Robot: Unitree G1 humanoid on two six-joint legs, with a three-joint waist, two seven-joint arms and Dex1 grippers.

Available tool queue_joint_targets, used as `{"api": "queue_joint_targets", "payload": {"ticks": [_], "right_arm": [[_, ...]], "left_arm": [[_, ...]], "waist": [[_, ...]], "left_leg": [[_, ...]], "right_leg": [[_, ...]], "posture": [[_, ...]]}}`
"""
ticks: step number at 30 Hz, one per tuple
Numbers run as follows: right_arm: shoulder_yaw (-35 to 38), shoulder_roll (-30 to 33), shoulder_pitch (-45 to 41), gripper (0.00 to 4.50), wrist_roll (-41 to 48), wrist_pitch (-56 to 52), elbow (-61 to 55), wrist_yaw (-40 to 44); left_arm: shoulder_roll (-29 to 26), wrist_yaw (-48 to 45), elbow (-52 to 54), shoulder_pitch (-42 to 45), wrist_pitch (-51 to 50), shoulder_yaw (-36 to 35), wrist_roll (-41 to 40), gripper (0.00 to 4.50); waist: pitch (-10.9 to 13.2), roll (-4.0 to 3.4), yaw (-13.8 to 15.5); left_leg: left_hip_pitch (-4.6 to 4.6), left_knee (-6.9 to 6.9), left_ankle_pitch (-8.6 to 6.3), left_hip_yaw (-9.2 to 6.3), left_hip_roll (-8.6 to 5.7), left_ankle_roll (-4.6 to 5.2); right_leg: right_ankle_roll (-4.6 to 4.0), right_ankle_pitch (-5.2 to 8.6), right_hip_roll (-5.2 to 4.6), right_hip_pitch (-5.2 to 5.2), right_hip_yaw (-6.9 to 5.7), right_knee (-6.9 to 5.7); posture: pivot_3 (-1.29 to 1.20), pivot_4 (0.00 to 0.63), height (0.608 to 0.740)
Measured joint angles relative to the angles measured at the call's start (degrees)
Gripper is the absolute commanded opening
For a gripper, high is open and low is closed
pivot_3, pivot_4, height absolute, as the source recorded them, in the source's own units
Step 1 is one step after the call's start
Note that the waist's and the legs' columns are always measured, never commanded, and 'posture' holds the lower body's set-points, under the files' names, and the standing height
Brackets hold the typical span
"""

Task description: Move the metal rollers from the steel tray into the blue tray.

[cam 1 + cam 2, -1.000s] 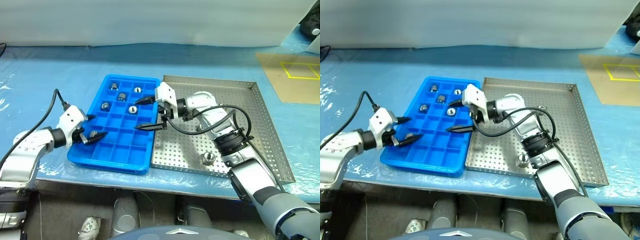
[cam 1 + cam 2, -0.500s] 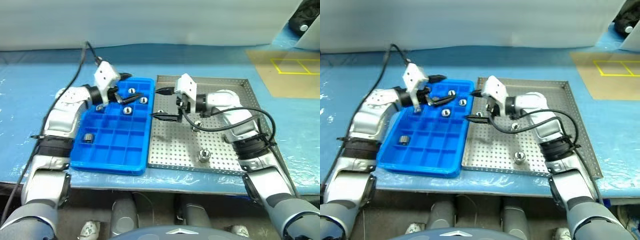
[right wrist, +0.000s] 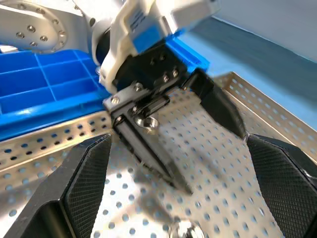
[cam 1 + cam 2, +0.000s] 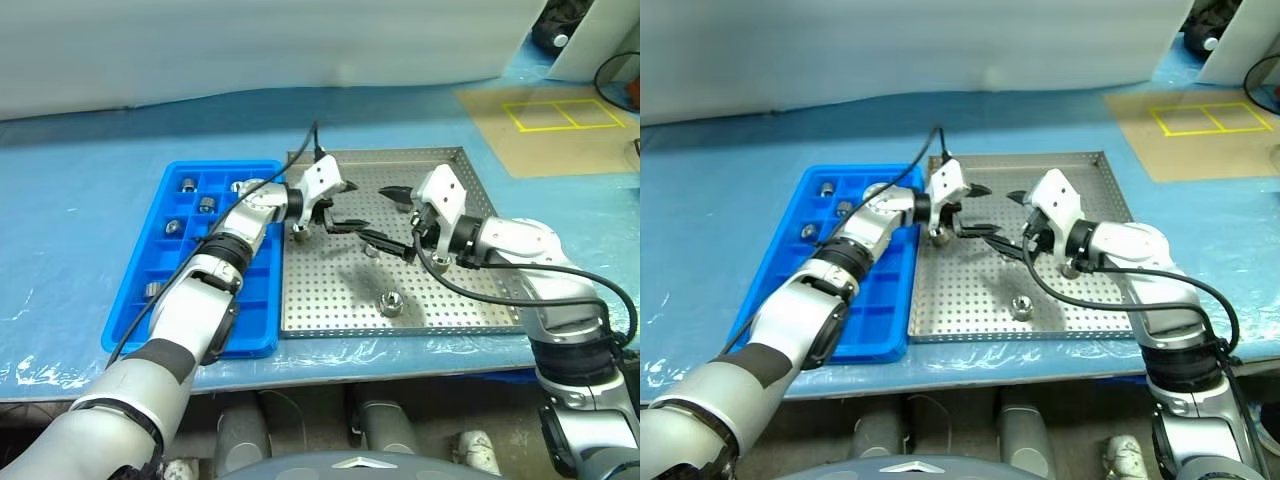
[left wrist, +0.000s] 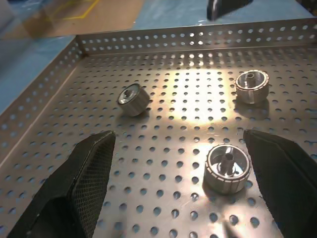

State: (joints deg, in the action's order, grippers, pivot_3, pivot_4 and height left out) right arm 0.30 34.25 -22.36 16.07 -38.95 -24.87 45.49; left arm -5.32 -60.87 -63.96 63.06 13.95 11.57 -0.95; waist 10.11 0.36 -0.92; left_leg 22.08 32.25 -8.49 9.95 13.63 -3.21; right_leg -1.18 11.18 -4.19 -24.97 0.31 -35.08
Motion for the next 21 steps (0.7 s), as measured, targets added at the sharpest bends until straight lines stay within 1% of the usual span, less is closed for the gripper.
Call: {"api": "queue_joint_targets", "payload": {"ticks": [3, 8, 21], "right_arm": [[1.29, 0.81, 1.97, 4.50, 0.69, -1.95, -2.80, -1.95], [1.73, 1.70, 3.46, 4.50, 1.56, -3.78, -5.21, -4.34], [1.88, 2.94, 4.75, 4.50, 1.96, -3.94, -5.50, -7.27]], "left_arm": [[1.95, -0.14, -3.07, 0.23, 1.74, 0.24, 1.72, 4.34], [2.27, -1.18, -5.18, 0.23, 3.10, 0.20, 3.43, 4.34], [4.21, -1.01, -7.46, 0.25, 2.97, -0.16, 4.71, 4.34]], "waist": [[0.00, 0.00, -0.47], [0.00, 0.00, -1.50], [0.00, 0.00, -1.63]], "left_leg": [[0.00, 0.03, -0.07, 0.01, -0.01, 0.12], [0.04, 0.08, -0.17, 0.04, -0.10, 0.28], [0.04, 0.10, -0.21, 0.05, -0.09, 0.35]], "right_leg": [[0.06, -0.07, 0.00, 0.12, 0.00, 0.22], [0.07, -0.07, -0.02, 0.19, 0.00, 0.36], [0.07, -0.07, -0.02, 0.22, 0.00, 0.40]], "posture": [[-0.60, 0.150, 0.740], [-0.61, 0.150, 0.740], [-0.63, 0.150, 0.740]]}}
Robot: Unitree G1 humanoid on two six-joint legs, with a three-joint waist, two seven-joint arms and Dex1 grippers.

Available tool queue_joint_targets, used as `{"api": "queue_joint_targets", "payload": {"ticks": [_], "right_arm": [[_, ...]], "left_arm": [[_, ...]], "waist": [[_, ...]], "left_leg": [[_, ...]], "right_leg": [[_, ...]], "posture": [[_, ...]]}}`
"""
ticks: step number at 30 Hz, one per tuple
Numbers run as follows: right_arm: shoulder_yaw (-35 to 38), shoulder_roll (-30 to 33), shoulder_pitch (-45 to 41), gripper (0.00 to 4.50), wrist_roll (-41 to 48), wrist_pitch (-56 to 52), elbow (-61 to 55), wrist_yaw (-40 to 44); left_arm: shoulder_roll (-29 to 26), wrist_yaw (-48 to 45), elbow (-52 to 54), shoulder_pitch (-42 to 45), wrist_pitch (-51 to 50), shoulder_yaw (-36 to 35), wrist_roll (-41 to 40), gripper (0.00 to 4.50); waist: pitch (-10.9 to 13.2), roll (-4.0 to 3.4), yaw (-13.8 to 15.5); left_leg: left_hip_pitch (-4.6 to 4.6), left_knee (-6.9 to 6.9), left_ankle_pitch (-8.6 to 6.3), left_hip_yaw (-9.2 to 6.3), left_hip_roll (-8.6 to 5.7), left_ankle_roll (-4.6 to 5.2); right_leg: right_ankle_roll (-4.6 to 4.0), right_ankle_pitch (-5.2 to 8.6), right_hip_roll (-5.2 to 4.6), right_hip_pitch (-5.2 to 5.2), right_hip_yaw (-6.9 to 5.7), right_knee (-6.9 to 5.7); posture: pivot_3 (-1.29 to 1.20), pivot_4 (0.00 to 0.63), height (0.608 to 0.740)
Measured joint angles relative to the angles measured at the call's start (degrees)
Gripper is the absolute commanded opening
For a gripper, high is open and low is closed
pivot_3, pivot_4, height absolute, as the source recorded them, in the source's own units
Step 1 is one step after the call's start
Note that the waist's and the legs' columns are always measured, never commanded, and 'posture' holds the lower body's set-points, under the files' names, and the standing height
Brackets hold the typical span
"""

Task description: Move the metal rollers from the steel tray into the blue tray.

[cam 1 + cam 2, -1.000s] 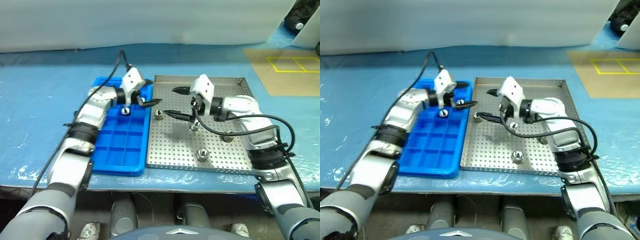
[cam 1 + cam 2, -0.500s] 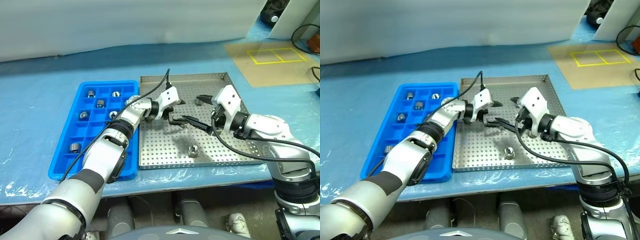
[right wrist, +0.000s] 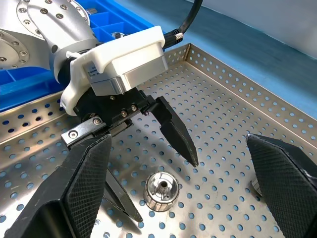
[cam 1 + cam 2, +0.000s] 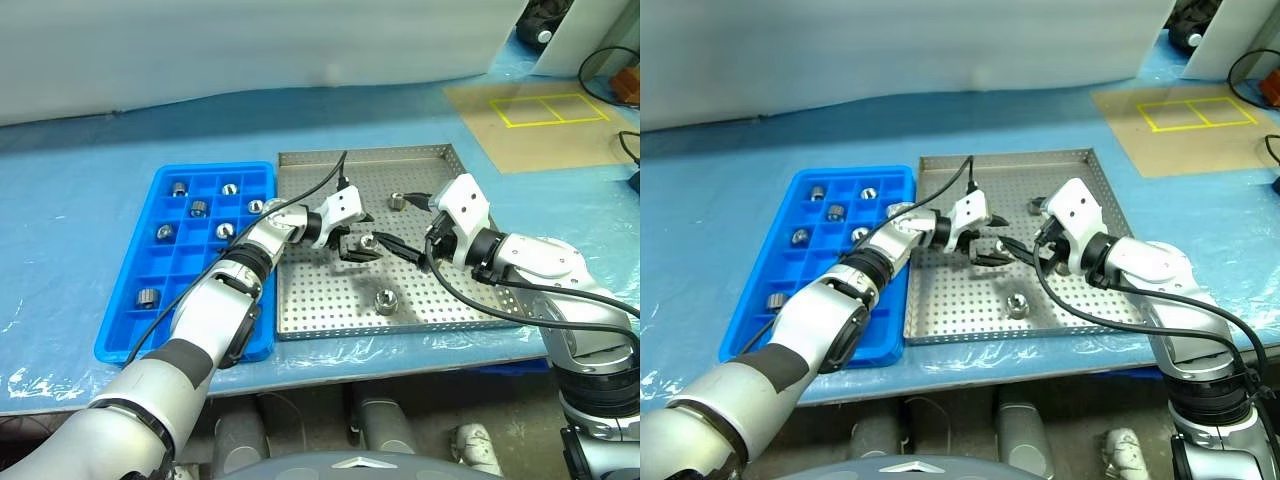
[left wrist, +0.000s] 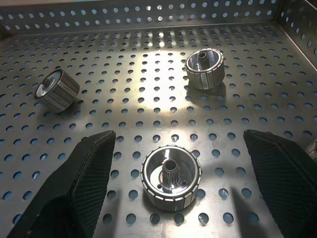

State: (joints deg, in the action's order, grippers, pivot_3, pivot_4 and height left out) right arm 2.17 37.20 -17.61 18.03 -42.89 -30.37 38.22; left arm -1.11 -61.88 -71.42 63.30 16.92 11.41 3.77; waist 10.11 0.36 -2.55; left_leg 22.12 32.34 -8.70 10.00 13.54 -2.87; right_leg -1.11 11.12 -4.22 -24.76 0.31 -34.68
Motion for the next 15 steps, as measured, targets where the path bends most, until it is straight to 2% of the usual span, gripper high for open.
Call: {"api": "queue_joint_targets", "payload": {"ticks": [15], "right_arm": [[-0.01, 0.61, 0.92, 4.50, 0.03, 0.94, 0.00, -1.49]], "left_arm": [[1.81, 3.65, -1.93, -0.80, -1.92, 0.27, 3.96, 4.34]], "waist": [[0.00, 0.00, -0.08]], "left_leg": [[0.04, 0.00, -0.04, 0.01, 0.00, 0.06]], "right_leg": [[0.01, 0.00, -0.01, 0.00, -0.01, 0.09]], "posture": [[-0.63, 0.150, 0.740]]}}
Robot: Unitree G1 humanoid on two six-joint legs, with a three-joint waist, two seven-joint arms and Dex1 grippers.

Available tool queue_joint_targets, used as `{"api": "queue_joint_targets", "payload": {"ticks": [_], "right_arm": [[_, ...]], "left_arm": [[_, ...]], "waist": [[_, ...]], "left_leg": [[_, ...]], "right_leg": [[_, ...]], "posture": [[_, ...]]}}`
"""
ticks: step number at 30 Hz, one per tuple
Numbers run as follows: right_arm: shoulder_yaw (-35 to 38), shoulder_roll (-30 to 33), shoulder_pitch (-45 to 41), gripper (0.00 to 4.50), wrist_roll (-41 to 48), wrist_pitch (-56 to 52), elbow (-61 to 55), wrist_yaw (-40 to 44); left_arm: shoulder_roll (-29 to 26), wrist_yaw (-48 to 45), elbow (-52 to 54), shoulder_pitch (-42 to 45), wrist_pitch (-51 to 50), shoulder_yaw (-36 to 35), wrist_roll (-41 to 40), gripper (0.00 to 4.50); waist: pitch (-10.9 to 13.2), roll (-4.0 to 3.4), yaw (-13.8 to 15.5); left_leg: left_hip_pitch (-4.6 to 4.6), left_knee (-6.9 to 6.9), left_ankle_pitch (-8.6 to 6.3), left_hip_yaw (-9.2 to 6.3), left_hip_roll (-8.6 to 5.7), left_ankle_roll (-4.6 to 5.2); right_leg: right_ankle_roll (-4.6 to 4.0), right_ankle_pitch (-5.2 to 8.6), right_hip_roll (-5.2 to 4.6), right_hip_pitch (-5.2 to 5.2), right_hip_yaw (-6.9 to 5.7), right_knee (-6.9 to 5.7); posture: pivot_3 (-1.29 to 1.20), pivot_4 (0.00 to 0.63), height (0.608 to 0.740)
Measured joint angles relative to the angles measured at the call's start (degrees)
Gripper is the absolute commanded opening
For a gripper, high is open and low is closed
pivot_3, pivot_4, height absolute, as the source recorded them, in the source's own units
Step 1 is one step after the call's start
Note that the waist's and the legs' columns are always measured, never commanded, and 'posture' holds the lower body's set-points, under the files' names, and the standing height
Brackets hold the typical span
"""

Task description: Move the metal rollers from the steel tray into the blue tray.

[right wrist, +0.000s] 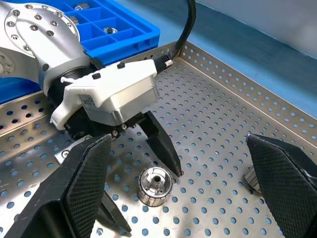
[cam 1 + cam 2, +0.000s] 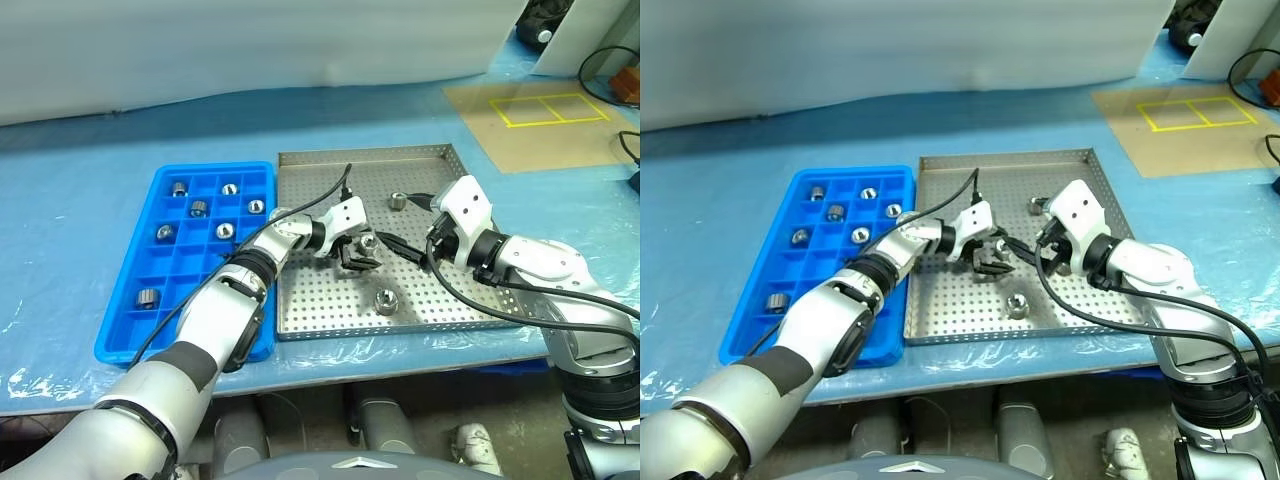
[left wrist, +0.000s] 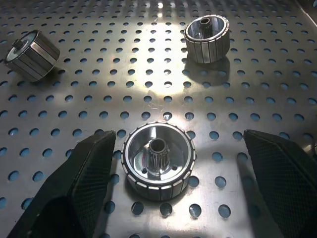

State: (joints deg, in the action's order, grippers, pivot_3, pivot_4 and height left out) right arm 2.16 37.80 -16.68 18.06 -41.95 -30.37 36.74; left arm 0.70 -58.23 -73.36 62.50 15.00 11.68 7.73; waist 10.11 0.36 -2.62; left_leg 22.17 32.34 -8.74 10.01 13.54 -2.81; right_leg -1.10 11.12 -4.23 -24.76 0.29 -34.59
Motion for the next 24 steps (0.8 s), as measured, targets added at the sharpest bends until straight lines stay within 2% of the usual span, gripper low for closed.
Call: {"api": "queue_joint_targets", "payload": {"ticks": [4, 7, 9, 14, 17, 21, 24], "right_arm": [[-0.06, 0.20, 0.23, 4.50, -0.12, 0.33, 0.00, -0.13], [-0.07, 0.21, 0.23, 4.50, -0.20, 0.73, 0.00, -0.32], [-0.12, 0.24, 0.23, 4.50, -0.31, 0.91, 0.01, -0.38], [-0.19, 0.25, 0.23, 4.50, -0.69, 1.54, 0.04, -0.55], [-0.44, 0.25, 0.23, 4.50, -1.01, 1.84, 0.05, -0.58], [-0.67, 0.24, 0.23, 4.50, -1.17, 2.25, 0.14, -0.58], [-0.71, 0.23, 0.22, 4.50, -1.29, 2.53, 0.26, -0.57]], "left_arm": [[0.11, 1.57, -0.12, -0.17, -0.09, 0.14, 1.31, 4.34], [0.12, 2.62, -0.47, -0.42, -0.10, 0.30, 2.36, 3.74], [0.02, 2.57, -0.50, -0.49, -0.11, 0.34, 2.76, 3.13], [-0.28, 2.75, -0.47, -0.51, -0.02, 0.18, 3.33, 3.13], [-0.26, 2.01, -0.48, -0.53, -0.03, 0.01, 3.31, 2.54], [-0.27, 1.84, -0.48, -0.66, -0.06, -0.07, 3.31, 2.54], [-0.26, 1.23, -0.48, -0.70, -0.09, -0.60, 2.94, 1.96]], "waist": [[0.00, 0.00, -0.09], [0.00, 0.00, -0.22], [0.00, 0.00, -0.34], [0.00, 0.00, -0.91], [0.00, 0.00, -1.20], [0.00, 0.00, -1.23], [0.00, 0.00, -1.30]], "left_leg": [[0.00, 0.00, 0.00, 0.00, -0.01, 0.01], [0.01, 0.00, -0.01, 0.00, -0.01, 0.01], [0.02, 0.00, -0.01, 0.00, -0.01, 0.01], [0.05, 0.00, -0.03, 0.00, -0.04, 0.04], [0.05, 0.00, -0.03, 0.00, -0.07, 0.05], [0.09, 0.07, -0.06, 0.00, -0.13, 0.10], [0.10, 0.08, -0.07, 0.00, -0.14, 0.11]], "right_leg": [[0.00, 0.00, 0.00, 0.00, 0.00, 0.01], [0.01, 0.00, 0.00, 0.00, -0.01, 0.01], [0.01, 0.00, -0.01, 0.00, -0.01, 0.02], [0.01, 0.01, -0.04, 0.01, -0.02, 0.05], [0.02, 0.01, -0.07, 0.01, -0.02, 0.07], [0.02, 0.01, -0.13, 0.03, -0.02, 0.08], [0.03, 0.02, -0.14, 0.02, -0.02, 0.08]], "posture": [[-0.63, 0.150, 0.740], [-0.63, 0.150, 0.740], [-0.63, 0.150, 0.740], [-0.62, 0.150, 0.740], [-0.62, 0.150, 0.740], [-0.61, 0.150, 0.740], [-0.61, 0.150, 0.740]]}}
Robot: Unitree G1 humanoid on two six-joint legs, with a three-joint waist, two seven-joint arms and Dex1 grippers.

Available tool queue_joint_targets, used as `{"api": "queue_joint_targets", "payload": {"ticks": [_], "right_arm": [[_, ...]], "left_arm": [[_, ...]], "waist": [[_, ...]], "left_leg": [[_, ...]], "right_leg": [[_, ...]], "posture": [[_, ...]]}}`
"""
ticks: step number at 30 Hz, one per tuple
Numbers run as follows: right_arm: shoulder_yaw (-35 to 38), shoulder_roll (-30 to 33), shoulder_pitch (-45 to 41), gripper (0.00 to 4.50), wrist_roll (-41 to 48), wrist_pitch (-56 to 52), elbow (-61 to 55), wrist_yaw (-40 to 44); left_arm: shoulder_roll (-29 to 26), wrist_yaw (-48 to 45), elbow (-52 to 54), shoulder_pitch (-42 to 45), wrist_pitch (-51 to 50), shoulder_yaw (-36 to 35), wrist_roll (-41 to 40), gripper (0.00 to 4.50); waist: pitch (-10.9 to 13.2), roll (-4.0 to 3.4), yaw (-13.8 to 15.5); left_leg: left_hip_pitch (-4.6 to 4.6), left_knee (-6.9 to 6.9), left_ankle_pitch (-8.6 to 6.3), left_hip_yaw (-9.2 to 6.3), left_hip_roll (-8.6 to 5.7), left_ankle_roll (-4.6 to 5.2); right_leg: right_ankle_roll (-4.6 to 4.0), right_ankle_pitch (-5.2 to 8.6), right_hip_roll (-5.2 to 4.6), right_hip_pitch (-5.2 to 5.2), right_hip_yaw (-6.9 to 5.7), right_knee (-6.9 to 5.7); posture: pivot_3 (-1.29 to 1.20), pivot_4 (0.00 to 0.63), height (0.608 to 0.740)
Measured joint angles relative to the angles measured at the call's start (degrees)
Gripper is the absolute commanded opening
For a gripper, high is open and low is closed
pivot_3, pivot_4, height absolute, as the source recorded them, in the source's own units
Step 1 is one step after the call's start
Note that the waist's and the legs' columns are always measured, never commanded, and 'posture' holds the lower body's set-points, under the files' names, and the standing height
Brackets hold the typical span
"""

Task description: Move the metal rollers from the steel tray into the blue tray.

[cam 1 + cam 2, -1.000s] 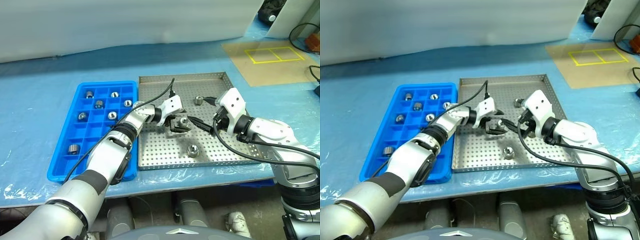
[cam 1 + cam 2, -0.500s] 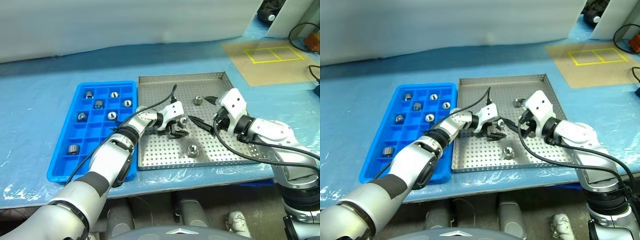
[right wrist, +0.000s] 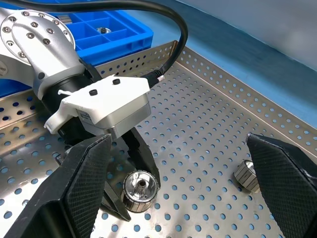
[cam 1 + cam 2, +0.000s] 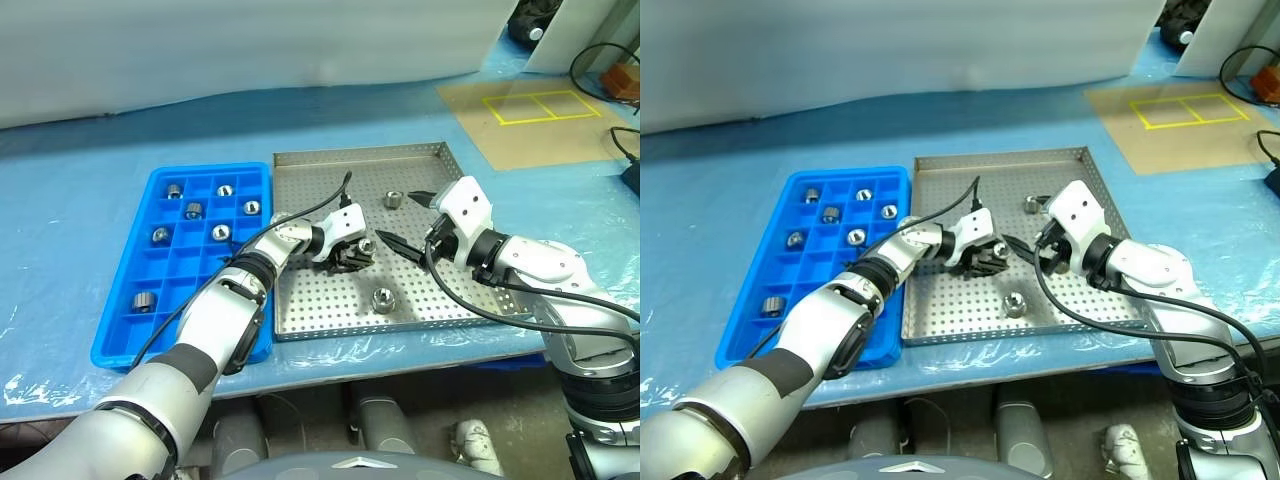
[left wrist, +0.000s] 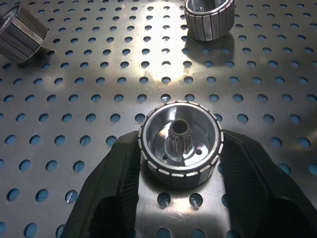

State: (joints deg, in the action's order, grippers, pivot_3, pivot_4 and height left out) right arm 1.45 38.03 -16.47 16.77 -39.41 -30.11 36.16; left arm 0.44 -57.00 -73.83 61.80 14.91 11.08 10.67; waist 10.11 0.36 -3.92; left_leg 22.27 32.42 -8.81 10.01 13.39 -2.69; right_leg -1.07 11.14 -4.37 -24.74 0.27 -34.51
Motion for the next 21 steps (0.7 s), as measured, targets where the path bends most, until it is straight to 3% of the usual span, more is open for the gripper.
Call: {"api": "queue_joint_targets", "payload": {"ticks": [1, 14, 21], "right_arm": [[-0.03, 0.00, -0.02, 4.50, -0.01, 0.06, 0.09, 0.01], [-2.20, -0.40, -2.54, 4.50, -0.30, 2.03, 3.82, 0.60], [-5.62, -2.35, -7.64, 4.50, -0.31, 5.36, 9.49, 3.84]], "left_arm": [[0.01, 0.01, 0.00, 0.00, -0.17, -0.32, -0.26, 1.70], [-1.85, 0.66, 1.81, 0.04, -0.54, -5.51, -4.68, 1.71], [-9.72, -8.17, 18.09, -0.79, -4.68, -8.96, -11.96, 1.71]], "waist": [[0.00, 0.00, -0.01], [0.00, 0.00, 0.05], [0.02, 0.00, 0.24]], "left_leg": [[0.00, -0.01, 0.00, 0.00, 0.01, 0.00], [0.12, -0.07, 0.00, 0.00, 0.03, 0.00], [0.18, -0.13, 0.04, 0.01, 0.17, -0.07]], "right_leg": [[0.00, 0.00, 0.01, -0.01, -0.01, 0.01], [-0.01, -0.01, 0.02, -0.15, -0.02, 0.03], [-0.05, -0.02, 0.03, -0.34, -0.03, -0.08]], "posture": [[-0.60, 0.150, 0.740], [-0.51, 0.150, 0.740], [-0.36, 0.150, 0.740]]}}
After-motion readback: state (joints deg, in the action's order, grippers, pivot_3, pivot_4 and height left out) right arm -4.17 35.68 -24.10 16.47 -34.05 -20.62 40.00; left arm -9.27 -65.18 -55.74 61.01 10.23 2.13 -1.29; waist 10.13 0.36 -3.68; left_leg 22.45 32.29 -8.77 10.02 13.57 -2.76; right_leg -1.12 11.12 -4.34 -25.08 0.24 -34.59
